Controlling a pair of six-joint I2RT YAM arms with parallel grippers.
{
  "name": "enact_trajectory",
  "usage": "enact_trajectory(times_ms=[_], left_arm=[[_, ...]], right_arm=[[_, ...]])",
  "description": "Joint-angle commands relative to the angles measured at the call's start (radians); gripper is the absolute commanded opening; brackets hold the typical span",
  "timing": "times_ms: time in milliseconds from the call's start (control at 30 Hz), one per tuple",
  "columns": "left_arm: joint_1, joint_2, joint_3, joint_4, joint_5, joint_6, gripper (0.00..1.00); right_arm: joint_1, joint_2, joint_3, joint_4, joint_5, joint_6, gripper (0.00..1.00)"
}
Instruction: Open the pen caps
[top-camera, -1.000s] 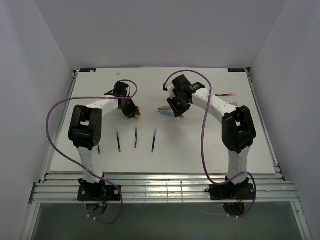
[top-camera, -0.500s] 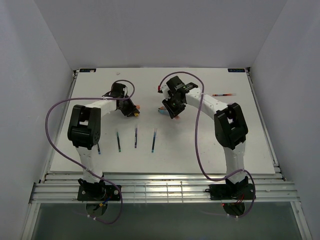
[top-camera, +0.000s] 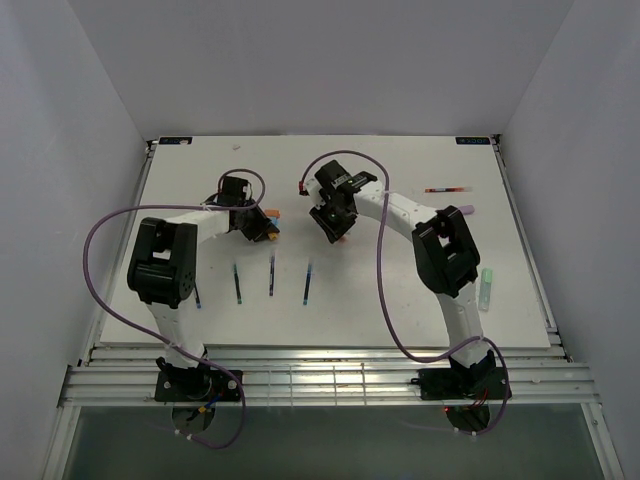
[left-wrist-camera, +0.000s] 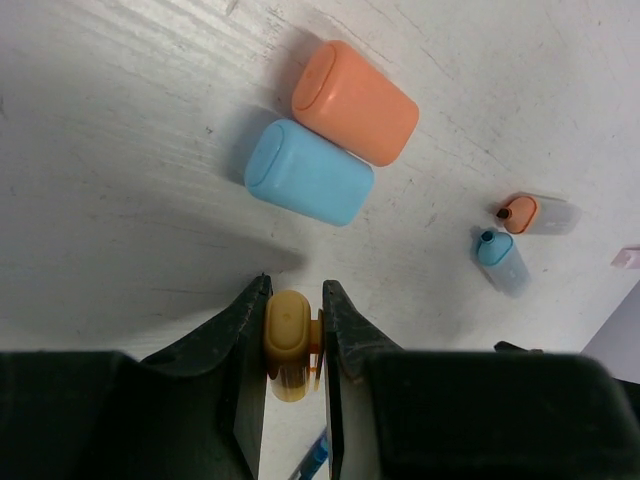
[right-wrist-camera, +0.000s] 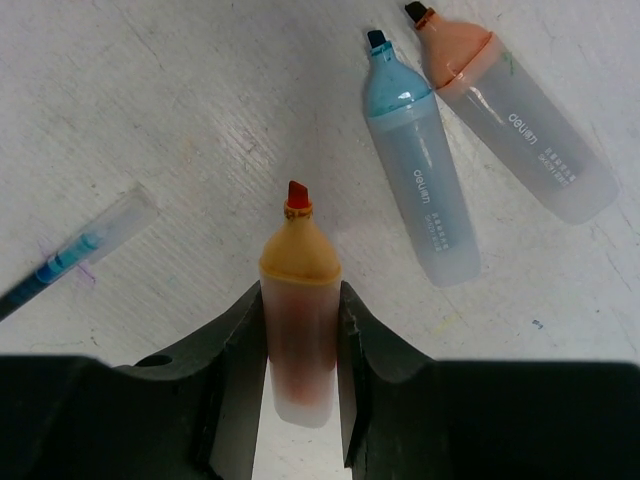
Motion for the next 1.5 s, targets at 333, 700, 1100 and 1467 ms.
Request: enact_trajectory(times_ms=[333,700,1100,1467], left_arm=[[0.002,-0.081,-0.153,0.223,0.020,-0.342,0.00],[0.002,-0.077,-0.179,0.234,-0.003,-0.370,0.14],[0.019,-0.107,-0.205,0.192,-0.034,-0.345,0.25],[0.028,-0.109,-0.169,0.140,-0.049,-0.324,0.39]], right_arm=[[0.025,0.089,0.073,-0.016,0.101,-0.090,0.08],[0.057,0.124,0.084,-0.014,0.129,-0.131,0.16],[0.072,0.150,0.087,-0.004,0.132,-0.128,0.31],[0.080,0.155,0.102,-0.022,0.178,-0.122,0.44]])
